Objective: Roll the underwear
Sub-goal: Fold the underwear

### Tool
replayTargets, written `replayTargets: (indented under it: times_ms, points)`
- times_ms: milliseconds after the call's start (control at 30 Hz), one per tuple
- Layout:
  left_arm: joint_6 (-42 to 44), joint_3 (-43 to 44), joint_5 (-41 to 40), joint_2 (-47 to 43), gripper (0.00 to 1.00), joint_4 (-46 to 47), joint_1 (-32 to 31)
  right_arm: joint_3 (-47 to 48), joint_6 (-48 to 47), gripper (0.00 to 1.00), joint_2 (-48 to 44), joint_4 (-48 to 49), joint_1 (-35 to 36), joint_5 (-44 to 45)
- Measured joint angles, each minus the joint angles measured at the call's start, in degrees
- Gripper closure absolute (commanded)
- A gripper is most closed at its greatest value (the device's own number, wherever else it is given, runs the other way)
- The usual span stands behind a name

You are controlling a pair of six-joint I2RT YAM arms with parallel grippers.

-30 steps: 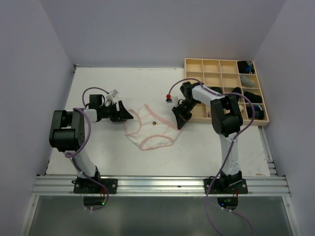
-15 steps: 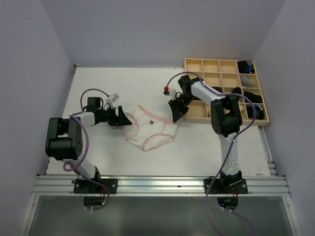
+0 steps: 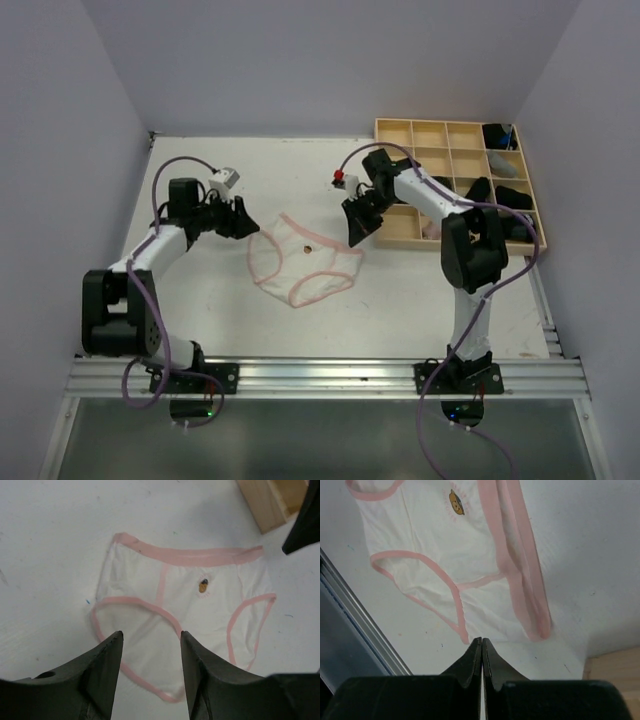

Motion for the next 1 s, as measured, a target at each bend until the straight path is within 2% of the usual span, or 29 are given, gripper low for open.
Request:
replayTargets:
  times_ms: [200,400,567,700,900,1000]
  points:
    - [0.59,18.1,-9.62,18.1,0.48,0.7,-5.03,-5.66,3.67,0.9,2.97,3.61,3.41,3.54]
    - [4.52,29.46,-13.86,27.47,0.49,-1.86,-9.64,0.46,4.63,0.86,9.55,3.69,3.52,6.21]
    - [6.01,29.18,-14.43,29.18,0.48,-4.2,-11.43,8.17,0.44,0.79,12.48,5.7,3.54,8.83]
    - [5.75,26.12,-15.72,29.14,0.48,-3.34,-11.54,10.27,-2.25,0.74,11.91,6.58,3.54,8.55]
    - [4.17,20.81,-19.56,27.58,0.44,-2.73,-11.47,2.32,-0.02,0.61,3.82,8.94,4.22,1.7]
    - [3.37,20.68,-20.22,26.84,0.44,-2.19,-11.45,-3.19,4.28,0.6,-0.79,11.67,6.47,-2.93]
